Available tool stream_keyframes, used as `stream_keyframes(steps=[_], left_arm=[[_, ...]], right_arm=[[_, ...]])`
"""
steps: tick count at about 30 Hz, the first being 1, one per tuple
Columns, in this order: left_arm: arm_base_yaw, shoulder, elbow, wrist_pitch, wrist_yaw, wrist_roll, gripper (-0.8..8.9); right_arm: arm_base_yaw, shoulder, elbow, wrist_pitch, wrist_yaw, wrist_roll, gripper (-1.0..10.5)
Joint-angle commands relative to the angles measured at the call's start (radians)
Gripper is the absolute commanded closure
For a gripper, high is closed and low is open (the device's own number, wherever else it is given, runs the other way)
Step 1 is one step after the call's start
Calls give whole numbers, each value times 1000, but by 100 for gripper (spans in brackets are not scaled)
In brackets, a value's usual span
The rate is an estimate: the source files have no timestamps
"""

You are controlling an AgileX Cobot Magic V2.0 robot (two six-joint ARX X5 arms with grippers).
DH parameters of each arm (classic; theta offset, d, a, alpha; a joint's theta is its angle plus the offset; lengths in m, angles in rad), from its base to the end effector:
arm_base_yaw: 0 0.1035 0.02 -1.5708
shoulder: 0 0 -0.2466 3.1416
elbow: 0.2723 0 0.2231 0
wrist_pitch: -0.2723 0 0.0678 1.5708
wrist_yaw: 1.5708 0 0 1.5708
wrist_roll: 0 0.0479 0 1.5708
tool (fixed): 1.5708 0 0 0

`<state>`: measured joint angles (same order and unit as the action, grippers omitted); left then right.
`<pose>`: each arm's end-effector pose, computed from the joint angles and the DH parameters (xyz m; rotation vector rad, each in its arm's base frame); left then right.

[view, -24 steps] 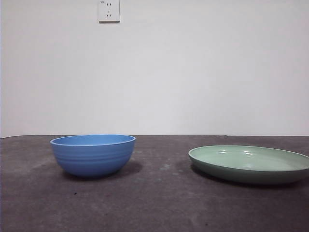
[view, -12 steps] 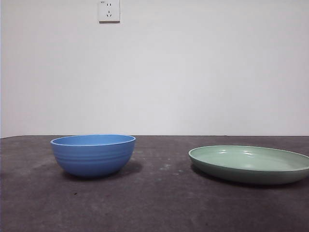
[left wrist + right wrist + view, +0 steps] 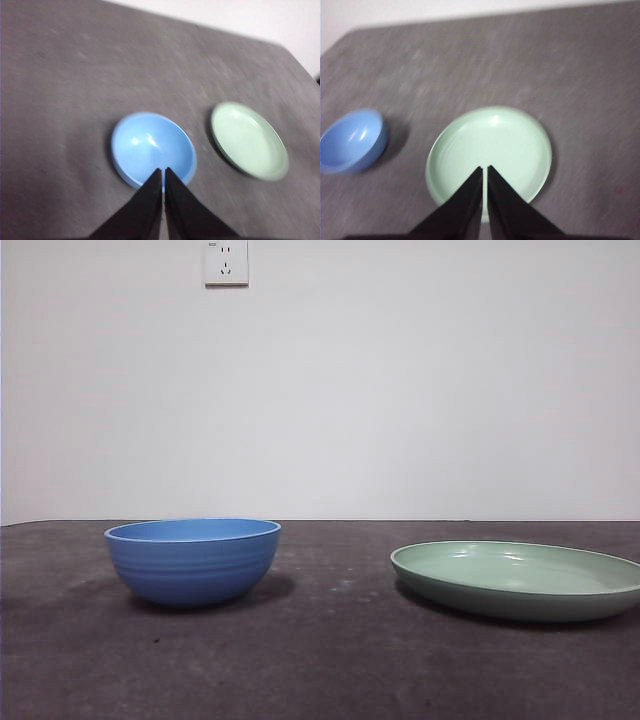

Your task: Pick up the blue bowl, put it on the green plate, put it on desk

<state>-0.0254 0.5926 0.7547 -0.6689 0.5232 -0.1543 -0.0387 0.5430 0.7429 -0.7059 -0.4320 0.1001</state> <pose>0.1127 -0.0268 0.2821 -0.2737 0.5386 -0.4981 0.1056 0.0160 0.2785 0.2155 0.5145 0.3601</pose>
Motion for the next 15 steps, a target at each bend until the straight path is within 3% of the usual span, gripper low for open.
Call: stream_keyframes(steps=[1,8,15], left_arm=[[-52,50,46,-43,10,77,803],[-182,101,62,-100,38,107,804],[-232,110,62,-124,38,116,803]], right_arm=[[24,61,62,-74,-40,-71,938],[121,130,124,-217,-89,-116,938],[199,135,124,-274,-88,-139,938]])
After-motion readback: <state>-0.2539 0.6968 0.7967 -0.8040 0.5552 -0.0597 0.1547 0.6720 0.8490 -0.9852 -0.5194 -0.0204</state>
